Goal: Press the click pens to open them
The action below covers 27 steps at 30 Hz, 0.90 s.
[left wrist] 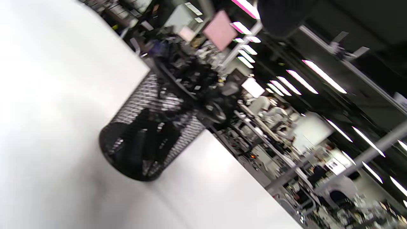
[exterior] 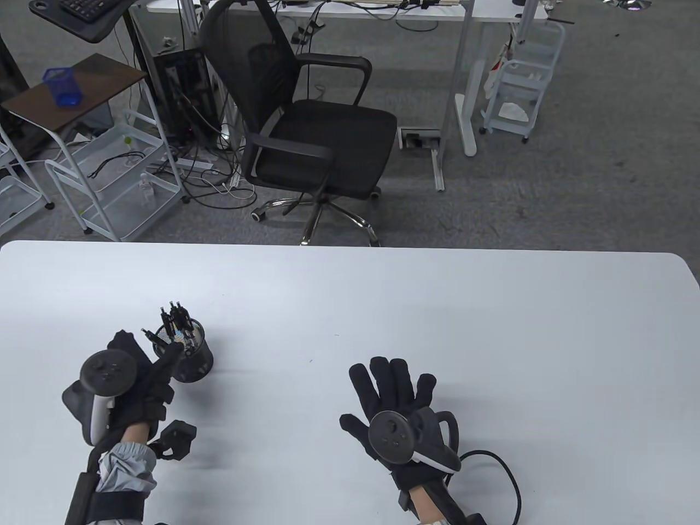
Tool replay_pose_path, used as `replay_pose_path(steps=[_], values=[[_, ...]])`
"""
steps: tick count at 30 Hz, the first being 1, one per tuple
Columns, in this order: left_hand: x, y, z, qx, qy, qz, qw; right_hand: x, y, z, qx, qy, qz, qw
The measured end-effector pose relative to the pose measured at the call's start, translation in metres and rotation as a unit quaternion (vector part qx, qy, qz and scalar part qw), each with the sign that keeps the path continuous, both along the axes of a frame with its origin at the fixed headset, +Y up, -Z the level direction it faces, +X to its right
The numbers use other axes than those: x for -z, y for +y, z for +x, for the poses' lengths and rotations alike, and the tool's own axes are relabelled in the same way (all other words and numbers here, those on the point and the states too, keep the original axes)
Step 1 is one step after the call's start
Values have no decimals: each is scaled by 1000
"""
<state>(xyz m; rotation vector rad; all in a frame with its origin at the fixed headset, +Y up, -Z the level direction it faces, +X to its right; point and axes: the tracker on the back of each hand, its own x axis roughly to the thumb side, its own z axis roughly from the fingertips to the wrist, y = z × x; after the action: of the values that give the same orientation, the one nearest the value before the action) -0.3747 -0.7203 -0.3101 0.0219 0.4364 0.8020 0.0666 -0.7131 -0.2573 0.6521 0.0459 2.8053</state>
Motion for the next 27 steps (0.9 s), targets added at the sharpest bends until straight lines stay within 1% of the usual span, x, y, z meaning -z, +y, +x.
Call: replay_pose_path(steps=[4, 5, 9, 12, 14, 20, 27], values=[[12, -14, -20, -50, 13, -7, 999, 0, -2, -2, -4, -2, -3, 1000], [17, -18, -24, -57, 5, -8, 998, 0, -2, -3, -8, -1, -4, 1000], [30, -32, -32, -99, 9, -23, 995, 0, -3, -5, -14, 0, -4, 1000], [38, -38, -35, -131, 5, -16, 991, 0, -3, -5, -15, -2, -3, 1000], [41, -40, -36, -137, 6, -18, 990, 1, -3, -3, -13, -5, -4, 1000], [44, -47, -39, -142, 16, -24, 989, 4, -6, -1, -13, -8, -12, 1000], [43, -48, -41, -148, 19, -21, 989, 3, -6, -3, -17, -8, -12, 1000]])
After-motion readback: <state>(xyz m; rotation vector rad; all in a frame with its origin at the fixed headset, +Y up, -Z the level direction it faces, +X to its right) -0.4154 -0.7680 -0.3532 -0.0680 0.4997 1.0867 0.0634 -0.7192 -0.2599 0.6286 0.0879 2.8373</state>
